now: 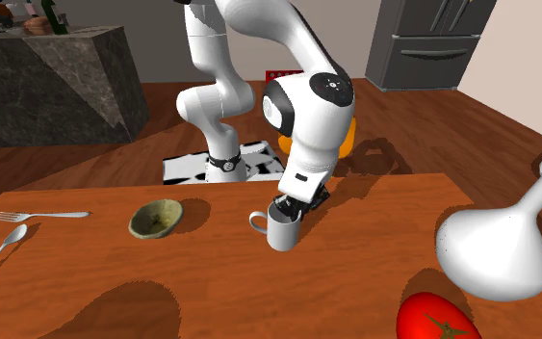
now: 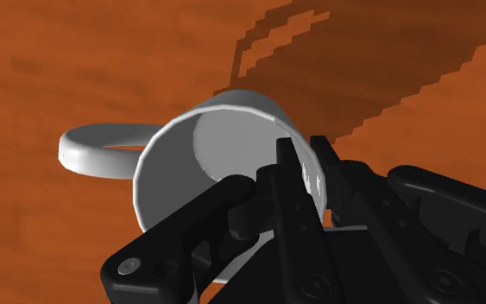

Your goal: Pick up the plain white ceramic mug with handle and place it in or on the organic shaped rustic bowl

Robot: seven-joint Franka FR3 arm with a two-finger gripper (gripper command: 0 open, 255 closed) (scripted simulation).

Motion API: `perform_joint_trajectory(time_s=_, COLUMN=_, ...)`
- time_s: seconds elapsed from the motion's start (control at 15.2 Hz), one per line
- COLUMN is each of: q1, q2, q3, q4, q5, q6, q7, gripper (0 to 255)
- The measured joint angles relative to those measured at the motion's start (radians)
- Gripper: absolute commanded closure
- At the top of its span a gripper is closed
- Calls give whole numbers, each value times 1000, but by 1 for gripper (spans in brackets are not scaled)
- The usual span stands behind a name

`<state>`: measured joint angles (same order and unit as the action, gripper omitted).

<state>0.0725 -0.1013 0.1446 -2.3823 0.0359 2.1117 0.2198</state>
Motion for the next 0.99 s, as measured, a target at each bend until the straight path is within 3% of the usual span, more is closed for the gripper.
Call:
perform_joint_trajectory(time_s=0.4, q1=0, q2=-4, q3=-1, q4=4, q5=0, q6=-7, q7=-1, gripper=255)
perform_joint_trajectory(time_s=0.99, q1=0, q2=-65, q3=-4, q4=62, q5=6, q6=-126, q7=-5, gripper=255)
